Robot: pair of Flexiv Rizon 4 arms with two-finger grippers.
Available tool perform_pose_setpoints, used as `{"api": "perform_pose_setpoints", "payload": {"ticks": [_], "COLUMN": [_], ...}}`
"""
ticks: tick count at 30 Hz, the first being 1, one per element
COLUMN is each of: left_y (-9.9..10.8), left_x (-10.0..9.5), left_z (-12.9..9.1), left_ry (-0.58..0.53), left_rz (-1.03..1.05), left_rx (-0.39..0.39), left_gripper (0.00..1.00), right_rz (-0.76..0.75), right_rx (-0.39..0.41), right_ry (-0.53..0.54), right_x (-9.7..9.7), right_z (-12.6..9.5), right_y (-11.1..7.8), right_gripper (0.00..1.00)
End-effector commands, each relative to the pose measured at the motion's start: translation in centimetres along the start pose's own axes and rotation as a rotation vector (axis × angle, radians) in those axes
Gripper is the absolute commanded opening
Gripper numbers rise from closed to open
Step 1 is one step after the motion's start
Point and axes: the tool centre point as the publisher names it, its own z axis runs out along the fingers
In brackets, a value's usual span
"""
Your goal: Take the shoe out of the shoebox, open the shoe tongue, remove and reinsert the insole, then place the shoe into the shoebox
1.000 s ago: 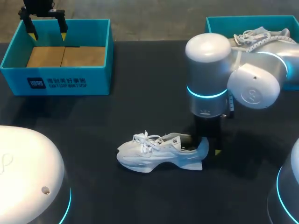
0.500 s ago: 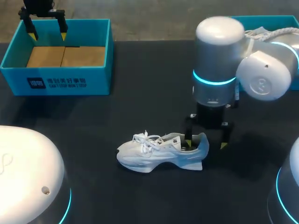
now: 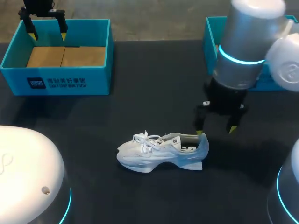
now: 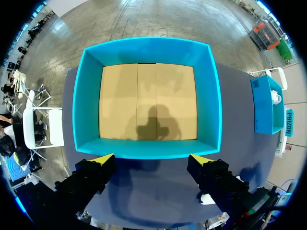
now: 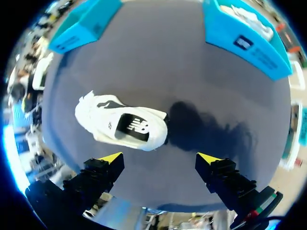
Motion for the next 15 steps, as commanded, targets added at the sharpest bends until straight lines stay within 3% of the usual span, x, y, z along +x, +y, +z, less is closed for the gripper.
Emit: {"api": "perform_pose_setpoints", "payload": {"ticks": [1, 6, 7, 8, 15], "left_y": [0.0, 0.0, 0.0, 0.0, 0.0], "left_x": [0.0, 0.0, 0.0, 0.0, 0.0], "left_z": [0.0, 0.0, 0.0, 0.0, 0.0], "left_ry": [0.0, 0.0, 0.0, 0.0, 0.0], "left_rz": [0.0, 0.0, 0.0, 0.0, 0.0], "left_rx": [0.0, 0.0, 0.0, 0.0, 0.0], "left_gripper": [1.0, 1.0, 1.0, 1.0, 1.0], "right_rz": [-0.13, -0.274, -0.335, -0.37, -0.37], "right_rx": [-0.106, -0.197, -0.187, -0.152, -0.152], "right_ry": [0.206, 0.294, 0.331, 0.29, 0.29], "right_x": [-1.79, -2.18, -2.48, -2.65, -2.65], "right_z": [-0.79, -1.1, -1.01, -0.83, -0.83], "right_y": [-1.62, -1.76, -1.79, -1.72, -1.72], "right_gripper": [1.0, 1.0, 1.0, 1.0, 1.0]}}
